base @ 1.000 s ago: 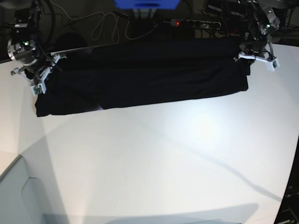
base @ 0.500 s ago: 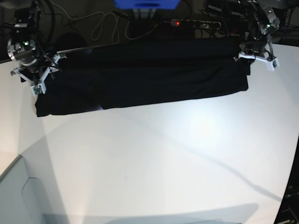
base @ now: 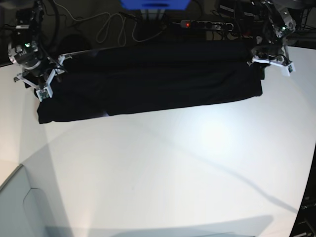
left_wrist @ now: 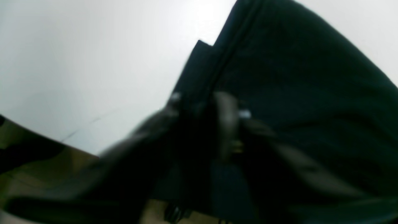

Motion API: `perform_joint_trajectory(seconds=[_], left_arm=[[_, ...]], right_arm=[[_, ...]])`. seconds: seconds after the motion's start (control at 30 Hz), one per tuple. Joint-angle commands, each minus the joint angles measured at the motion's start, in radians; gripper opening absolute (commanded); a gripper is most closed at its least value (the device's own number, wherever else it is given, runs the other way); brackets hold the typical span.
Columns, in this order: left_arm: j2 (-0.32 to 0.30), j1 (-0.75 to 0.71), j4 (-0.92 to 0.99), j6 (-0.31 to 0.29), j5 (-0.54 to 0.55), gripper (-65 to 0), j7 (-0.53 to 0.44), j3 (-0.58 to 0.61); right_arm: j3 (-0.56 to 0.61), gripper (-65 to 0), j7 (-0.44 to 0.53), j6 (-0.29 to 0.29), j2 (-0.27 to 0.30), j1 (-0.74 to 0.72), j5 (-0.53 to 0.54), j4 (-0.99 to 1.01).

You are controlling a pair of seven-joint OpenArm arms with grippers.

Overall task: Fold the T-shirt properly
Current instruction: 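Hold both ends of the black shirt strip with both grippers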

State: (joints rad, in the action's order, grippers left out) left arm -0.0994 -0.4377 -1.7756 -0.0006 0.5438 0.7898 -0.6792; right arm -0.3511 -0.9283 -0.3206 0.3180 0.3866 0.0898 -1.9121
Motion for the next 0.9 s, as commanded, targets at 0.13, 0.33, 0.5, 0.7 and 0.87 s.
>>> perform_joint_trajectory(seconds=[0.13, 0.33, 0.5, 0.7, 0.87], left_arm=[[-0.006, -0.016, -0.074, 0.001, 0.055, -28.1, 0.000, -0.010], [-0.006, -0.036, -0.108, 0.001, 0.058, -28.3, -0.005, -0.010], [-0.013, -0.033, -0.056, 0.001, 0.055, -28.3, -0.008, -0.010], [-0.015, -0.028, 0.033, 0.000, 0.058, -28.2, -0.008, -0.010], [-0.015, -0.029, 0.038, 0.000, 0.058, -28.2, -0.008, -0.006]], right_arm=[[-0.010, -29.8, 0.013, -0.019, 0.014, -0.010, 0.000, -0.019], [-0.010, -29.8, 0.013, -0.021, 0.014, -0.010, 0.000, -0.019], [-0.009, -29.8, 0.015, -0.021, 0.013, -0.010, 0.000, -0.019], [-0.006, -29.8, 0.015, -0.021, 0.013, -0.010, 0.000, -0.019], [-0.004, -29.8, 0.015, -0.021, 0.013, -0.010, 0.000, -0.019]])
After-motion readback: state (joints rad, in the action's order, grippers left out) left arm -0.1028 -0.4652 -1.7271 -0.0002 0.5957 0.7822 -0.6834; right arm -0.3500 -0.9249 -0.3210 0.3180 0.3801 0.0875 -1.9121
